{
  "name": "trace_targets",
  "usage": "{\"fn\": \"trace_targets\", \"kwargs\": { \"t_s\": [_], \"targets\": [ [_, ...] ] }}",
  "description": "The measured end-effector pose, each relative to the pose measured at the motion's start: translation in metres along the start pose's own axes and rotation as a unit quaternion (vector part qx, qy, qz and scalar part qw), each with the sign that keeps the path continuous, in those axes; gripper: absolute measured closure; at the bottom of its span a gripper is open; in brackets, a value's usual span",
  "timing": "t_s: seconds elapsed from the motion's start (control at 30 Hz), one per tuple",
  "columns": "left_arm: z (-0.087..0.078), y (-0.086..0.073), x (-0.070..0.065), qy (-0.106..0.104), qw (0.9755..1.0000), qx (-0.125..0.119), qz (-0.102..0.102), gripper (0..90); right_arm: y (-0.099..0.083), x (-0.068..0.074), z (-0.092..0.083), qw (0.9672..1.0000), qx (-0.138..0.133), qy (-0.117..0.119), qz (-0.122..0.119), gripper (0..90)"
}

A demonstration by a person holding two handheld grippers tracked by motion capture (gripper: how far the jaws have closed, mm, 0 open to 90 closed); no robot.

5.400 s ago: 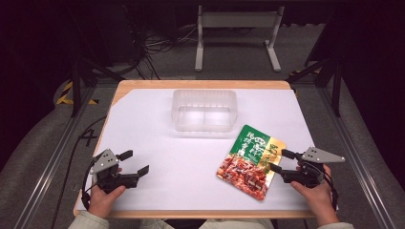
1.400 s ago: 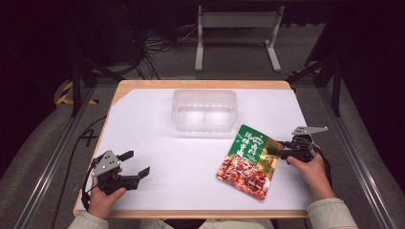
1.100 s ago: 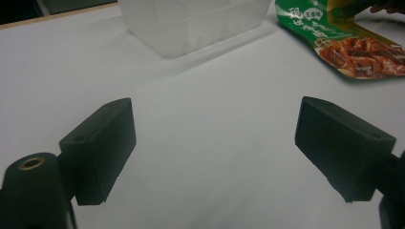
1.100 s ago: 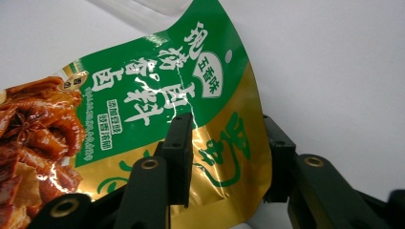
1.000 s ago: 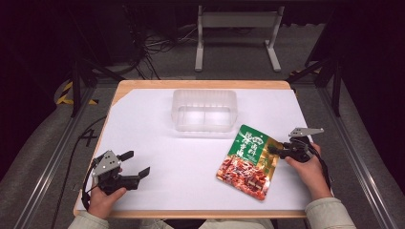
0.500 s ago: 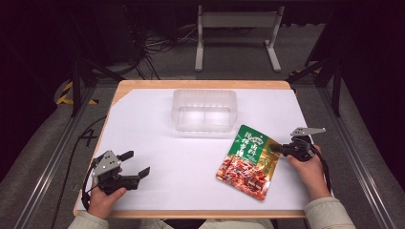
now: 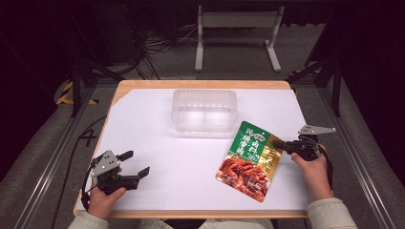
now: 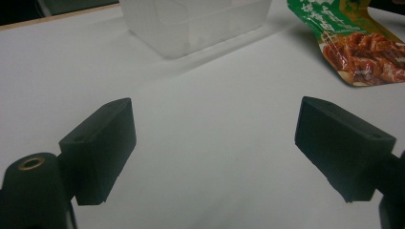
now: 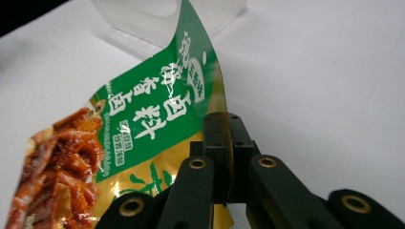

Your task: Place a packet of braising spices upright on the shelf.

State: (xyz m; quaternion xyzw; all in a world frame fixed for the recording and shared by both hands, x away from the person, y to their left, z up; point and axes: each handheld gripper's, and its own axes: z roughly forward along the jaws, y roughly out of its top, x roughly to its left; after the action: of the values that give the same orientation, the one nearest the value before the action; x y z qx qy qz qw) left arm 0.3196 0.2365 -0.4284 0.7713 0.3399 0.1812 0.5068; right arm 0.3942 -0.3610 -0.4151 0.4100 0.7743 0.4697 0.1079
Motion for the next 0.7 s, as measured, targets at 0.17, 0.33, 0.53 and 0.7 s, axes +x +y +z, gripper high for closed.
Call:
{"fn": "trace_targets", "kwargs": {
  "t_s": [0.17,0.33,0.53,0.7],
  "targets": [
    [0.000,0.000,0.000,0.000,1.0000,0.000,0.000,14.7,0.006,0.005,-0.011,0.9998,-0.017,0.007,-0.003,90.0],
    [-0.001,0.000,0.001,0.003,1.0000,0.001,0.000,14.7,0.016,0.016,-0.026,0.9992,-0.033,0.017,-0.012,90.0],
    [-0.002,0.000,0.001,0.006,1.0000,0.001,-0.001,14.7,0.028,0.031,-0.042,0.9986,-0.041,0.026,-0.022,90.0],
    [-0.003,0.000,0.001,0.006,1.0000,-0.003,-0.005,14.7,0.037,0.045,-0.052,0.9973,-0.049,0.041,-0.036,90.0]
  ]
}}
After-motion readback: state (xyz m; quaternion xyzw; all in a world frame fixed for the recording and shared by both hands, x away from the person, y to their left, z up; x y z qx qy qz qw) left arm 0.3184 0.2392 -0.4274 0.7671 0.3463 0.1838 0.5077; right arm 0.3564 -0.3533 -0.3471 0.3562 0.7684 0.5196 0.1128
